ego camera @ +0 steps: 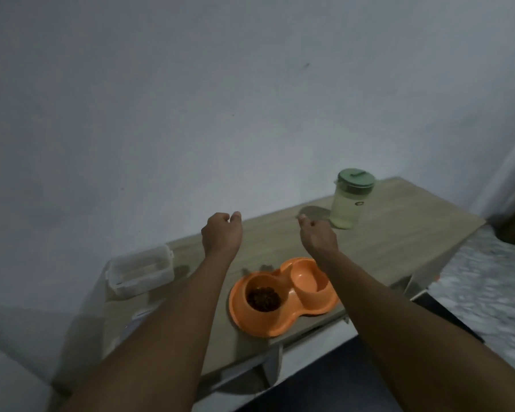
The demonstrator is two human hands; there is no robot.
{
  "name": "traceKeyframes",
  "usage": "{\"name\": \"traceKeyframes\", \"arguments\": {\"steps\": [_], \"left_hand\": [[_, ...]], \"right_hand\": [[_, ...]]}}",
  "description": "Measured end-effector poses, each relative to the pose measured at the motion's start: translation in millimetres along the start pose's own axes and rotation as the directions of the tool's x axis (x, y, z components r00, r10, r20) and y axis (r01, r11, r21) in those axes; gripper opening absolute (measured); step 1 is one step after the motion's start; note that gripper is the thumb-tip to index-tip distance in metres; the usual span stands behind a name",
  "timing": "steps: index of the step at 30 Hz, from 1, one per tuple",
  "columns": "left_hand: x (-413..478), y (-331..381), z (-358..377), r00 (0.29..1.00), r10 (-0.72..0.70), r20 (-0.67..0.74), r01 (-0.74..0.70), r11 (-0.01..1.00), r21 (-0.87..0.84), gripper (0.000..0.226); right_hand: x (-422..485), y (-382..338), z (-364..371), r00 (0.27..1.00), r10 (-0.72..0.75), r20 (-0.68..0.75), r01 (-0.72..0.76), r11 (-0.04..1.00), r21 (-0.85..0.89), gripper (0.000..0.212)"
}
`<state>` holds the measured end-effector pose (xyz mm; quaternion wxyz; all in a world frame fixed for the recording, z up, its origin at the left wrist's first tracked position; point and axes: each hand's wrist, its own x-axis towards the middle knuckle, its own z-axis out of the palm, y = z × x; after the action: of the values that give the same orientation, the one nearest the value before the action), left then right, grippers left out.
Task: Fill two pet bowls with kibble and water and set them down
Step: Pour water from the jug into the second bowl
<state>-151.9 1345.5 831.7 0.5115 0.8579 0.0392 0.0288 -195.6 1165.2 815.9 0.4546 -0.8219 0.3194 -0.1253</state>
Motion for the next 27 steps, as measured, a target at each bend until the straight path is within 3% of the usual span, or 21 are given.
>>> {"name": "traceKeyframes", "arguments": {"steps": [7, 14, 22, 27], "left_hand": [[-4, 60, 121, 0.999, -0.012, 0.032, 0.014, 0.997, -0.072, 0.039], [0, 118, 257, 0.991, -0.110, 0.074, 0.119, 0.984, -0.135, 0.042], [28, 148, 335, 0.965, -0.201, 0.166, 0.233, 0.950, -0.207, 0.079], [38, 150, 360, 0.968, -0.173, 0.184, 0.224, 0.923, -0.314, 0.061]], "right_hand": [[97, 51, -77, 0.997, 0.038, -0.074, -0.037, 0.999, 0.020, 0.057], [216, 85, -146, 0.985, 0.124, -0.118, -0.111, 0.988, 0.111, 0.056], [291, 97, -165, 0.994, 0.105, 0.026, -0.108, 0.979, 0.172, 0.068], [312, 103, -156, 0.990, 0.052, 0.132, -0.082, 0.970, 0.230, 0.069]]}}
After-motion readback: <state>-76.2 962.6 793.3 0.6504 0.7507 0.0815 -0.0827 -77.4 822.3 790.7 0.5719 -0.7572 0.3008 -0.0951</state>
